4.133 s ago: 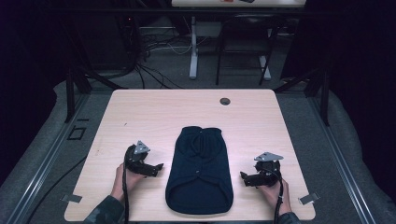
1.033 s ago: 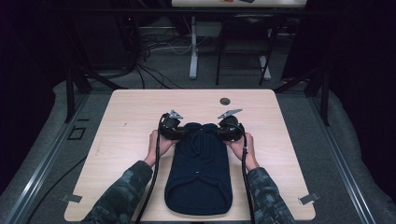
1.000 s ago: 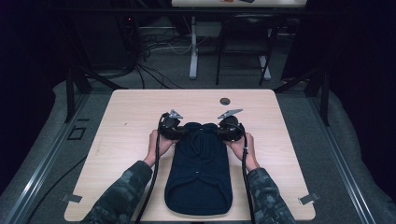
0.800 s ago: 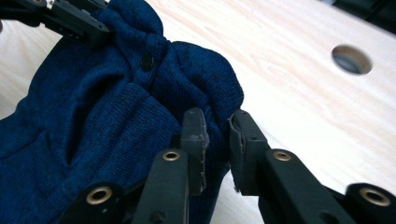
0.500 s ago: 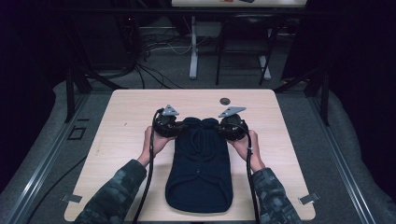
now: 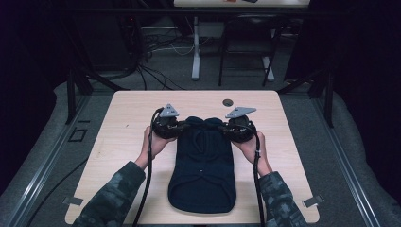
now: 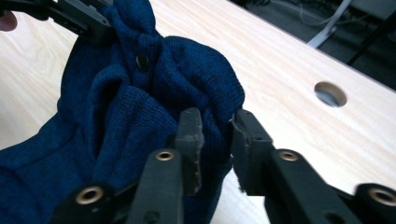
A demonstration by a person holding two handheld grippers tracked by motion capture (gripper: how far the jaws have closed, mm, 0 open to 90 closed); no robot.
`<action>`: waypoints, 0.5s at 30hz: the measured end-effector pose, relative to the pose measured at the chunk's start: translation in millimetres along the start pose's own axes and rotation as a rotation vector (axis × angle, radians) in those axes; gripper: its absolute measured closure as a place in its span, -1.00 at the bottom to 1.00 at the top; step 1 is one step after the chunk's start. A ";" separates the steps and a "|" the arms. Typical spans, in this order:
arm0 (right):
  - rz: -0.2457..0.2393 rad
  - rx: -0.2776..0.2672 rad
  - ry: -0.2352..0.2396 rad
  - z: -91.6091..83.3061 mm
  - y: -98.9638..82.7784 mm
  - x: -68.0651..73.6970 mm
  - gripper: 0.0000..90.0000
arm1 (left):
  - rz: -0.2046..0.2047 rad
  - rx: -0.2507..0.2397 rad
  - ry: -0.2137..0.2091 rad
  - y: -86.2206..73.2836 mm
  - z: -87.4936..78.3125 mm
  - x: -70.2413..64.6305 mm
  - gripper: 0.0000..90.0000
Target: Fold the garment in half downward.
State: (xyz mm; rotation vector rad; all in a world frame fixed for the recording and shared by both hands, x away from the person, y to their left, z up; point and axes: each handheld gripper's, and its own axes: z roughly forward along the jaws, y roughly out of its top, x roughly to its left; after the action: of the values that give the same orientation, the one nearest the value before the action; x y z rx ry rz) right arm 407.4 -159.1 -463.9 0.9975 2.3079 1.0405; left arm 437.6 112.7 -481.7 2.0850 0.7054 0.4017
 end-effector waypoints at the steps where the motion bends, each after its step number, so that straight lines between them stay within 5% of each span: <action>1: 0.002 0.007 0.003 1.6 -0.4 0.0 0.57 | 0.021 0.003 0.012 1.2 -0.3 -1.6 0.74; 9: 0.062 0.025 0.023 13.2 -9.5 -8.5 0.65 | 0.067 -0.007 0.021 5.4 -1.1 -8.5 0.76; 15: 0.019 0.008 0.000 11.9 -11.2 -1.5 0.63 | 0.098 -0.001 0.034 4.8 -7.3 -11.1 0.77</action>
State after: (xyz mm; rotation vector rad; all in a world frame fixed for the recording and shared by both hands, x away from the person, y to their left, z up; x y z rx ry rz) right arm 410.8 -159.8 -480.0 1.0238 2.3089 1.0397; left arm 426.6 108.3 -473.9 2.1218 0.6243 0.4927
